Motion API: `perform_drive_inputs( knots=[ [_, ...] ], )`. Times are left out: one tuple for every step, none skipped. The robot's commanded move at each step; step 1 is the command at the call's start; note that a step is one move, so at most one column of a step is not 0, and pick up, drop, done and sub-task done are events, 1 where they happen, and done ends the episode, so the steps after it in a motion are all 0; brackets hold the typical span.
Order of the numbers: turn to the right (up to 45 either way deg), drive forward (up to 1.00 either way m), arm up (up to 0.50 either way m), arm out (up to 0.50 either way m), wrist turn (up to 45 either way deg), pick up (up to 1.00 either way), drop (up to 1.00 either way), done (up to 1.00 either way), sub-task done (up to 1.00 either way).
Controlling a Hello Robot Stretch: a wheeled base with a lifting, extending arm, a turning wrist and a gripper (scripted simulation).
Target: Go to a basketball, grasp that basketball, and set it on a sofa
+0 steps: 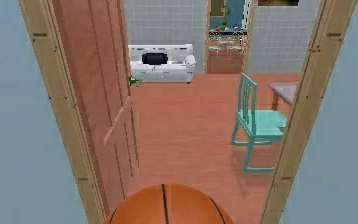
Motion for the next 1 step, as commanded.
perform_drive_inputs(
  knots=[
    [0.0,0.55,0.00,0.00,0.0,0.00,0.00,0.00,0.00]
  ],
)
